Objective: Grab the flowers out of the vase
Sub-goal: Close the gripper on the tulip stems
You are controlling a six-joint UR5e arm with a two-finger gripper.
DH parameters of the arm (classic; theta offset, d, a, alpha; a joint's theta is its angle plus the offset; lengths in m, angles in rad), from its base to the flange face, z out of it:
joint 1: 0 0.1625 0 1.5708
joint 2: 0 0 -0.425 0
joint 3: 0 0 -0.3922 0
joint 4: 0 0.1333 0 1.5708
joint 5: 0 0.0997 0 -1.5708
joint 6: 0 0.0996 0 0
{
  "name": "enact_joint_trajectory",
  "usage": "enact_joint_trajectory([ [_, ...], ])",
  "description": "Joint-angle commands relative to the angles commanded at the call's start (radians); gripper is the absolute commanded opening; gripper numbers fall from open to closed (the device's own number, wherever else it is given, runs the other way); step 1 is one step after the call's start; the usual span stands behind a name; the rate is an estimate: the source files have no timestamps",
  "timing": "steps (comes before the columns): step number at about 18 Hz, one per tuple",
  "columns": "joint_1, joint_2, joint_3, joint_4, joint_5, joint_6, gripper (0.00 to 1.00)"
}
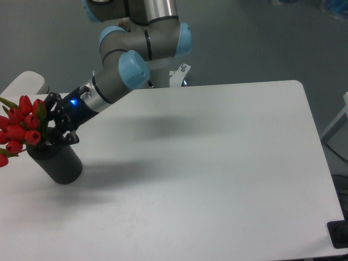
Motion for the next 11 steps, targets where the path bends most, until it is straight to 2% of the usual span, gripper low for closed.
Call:
enact_joint_trajectory([
  [5, 0.000, -0.002, 0.003, 0.000, 0.000, 0.006, 0.24],
  [8, 0.002, 0.003, 0.005, 0.000, 0.000, 0.005, 0.17],
  [11, 0.002, 0.008, 0.005, 0.000, 0.000, 0.002, 0.17],
])
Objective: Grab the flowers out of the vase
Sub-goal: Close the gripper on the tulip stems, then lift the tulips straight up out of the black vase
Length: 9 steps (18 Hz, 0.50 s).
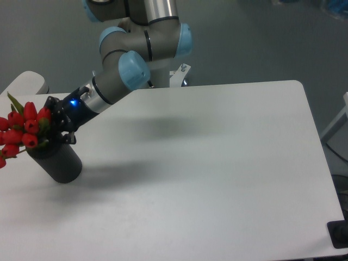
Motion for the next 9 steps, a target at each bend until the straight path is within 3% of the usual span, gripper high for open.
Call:
enact_joint_trajectory([
  [9, 0.014, 0.024, 0.035, -0.002, -0.038, -0.073, 0.14],
])
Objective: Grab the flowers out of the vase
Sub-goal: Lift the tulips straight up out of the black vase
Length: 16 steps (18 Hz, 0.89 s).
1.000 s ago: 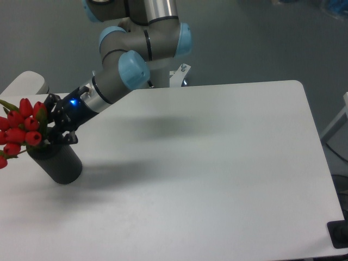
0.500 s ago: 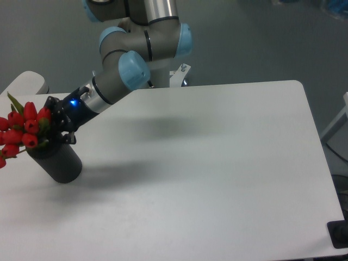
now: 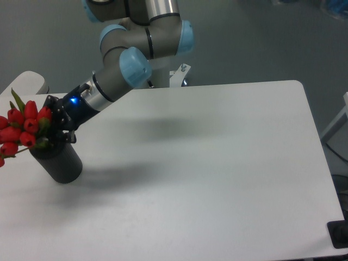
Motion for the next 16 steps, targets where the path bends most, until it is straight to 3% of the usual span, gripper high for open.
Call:
enact_joint_trajectory([
  [16, 0.048, 0.092, 0.083, -0.003, -0.069, -0.169, 0.14],
])
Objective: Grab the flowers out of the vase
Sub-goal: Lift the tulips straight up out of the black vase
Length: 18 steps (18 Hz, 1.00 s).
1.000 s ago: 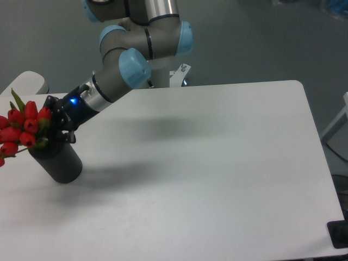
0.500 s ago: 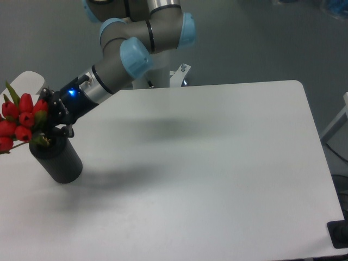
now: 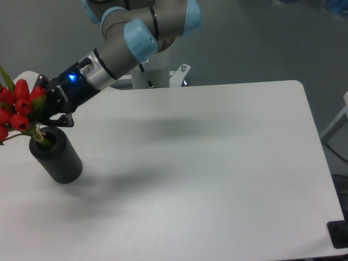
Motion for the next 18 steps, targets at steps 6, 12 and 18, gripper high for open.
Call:
enact_joint_trajectory([
  [6, 0.032, 0.040, 0.057, -0.002, -0.057, -0.109, 0.14],
  [12, 0.035, 0.063, 0.109, -0.002, -0.066, -0.173, 0.14],
  [18, 0.103, 0.063, 0.149, 0.000, -0.092, -0.197, 0.14],
])
